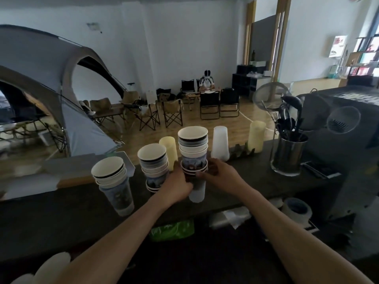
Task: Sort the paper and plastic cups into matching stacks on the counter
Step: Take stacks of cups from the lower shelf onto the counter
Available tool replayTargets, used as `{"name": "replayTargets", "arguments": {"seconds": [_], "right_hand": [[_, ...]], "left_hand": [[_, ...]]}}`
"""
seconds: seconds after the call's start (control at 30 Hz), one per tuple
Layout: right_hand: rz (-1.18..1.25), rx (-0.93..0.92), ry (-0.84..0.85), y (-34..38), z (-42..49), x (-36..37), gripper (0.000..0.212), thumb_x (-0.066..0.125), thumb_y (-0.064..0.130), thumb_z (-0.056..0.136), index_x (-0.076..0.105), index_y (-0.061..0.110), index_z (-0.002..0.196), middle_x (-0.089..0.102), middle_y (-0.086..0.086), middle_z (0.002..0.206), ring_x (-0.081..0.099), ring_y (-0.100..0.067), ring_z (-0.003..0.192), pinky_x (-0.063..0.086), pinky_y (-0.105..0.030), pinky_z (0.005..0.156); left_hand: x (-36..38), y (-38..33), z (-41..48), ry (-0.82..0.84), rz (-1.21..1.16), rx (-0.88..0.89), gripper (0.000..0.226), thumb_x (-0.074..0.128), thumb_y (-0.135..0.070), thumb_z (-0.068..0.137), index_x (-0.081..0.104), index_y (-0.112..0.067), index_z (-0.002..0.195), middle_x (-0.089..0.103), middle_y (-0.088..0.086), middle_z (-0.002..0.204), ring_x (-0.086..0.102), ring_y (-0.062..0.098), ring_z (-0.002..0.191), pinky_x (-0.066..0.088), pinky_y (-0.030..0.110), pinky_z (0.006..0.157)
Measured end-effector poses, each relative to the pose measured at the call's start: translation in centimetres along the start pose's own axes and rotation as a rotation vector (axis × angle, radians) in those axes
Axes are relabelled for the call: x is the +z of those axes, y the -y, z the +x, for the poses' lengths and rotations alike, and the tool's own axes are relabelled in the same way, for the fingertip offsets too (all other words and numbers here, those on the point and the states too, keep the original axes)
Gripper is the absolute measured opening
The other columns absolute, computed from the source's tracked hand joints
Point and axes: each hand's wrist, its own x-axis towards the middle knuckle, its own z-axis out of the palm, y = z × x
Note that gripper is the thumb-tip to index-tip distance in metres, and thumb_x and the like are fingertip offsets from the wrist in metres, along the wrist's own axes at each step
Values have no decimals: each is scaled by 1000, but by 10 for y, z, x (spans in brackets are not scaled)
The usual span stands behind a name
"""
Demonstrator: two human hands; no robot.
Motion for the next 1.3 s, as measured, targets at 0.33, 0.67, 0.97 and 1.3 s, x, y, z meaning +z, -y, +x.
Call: {"name": "replayTargets", "arguments": {"seconds": [0.33,0.67,0.97,1.3], "right_hand": [[-58,-143,52,38,-47,81,14,71,29,84,73,21,95,73,4,85,68,-10,80,55,-35,75],[-50,-193,447,98,-59,246,43,76,34,82,63,24,122,71,7,106,65,-4,94,48,-16,83],[117,-36,739,97,-59,367,85,84,33,74,39,20,145,50,2,131,51,-13,117,44,-23,91],[203,8,771,83,-50,457,85,83,24,75,38,21,147,47,0,147,45,-19,134,40,-33,108]], "left_hand": [[-18,63,-85,-241,151,1,28,62,-42,90,63,-25,113,74,-5,100,69,15,93,55,35,78],[-69,192,-228,-373,147,-295,40,57,-54,90,56,-25,117,71,-7,94,68,14,89,56,36,75],[-73,320,-307,-243,128,-692,61,49,-67,87,58,-7,82,61,8,64,61,25,60,45,38,53],[-26,380,-287,-247,-532,-541,79,80,-16,80,33,-36,141,51,-7,140,54,19,125,52,35,92]]}}
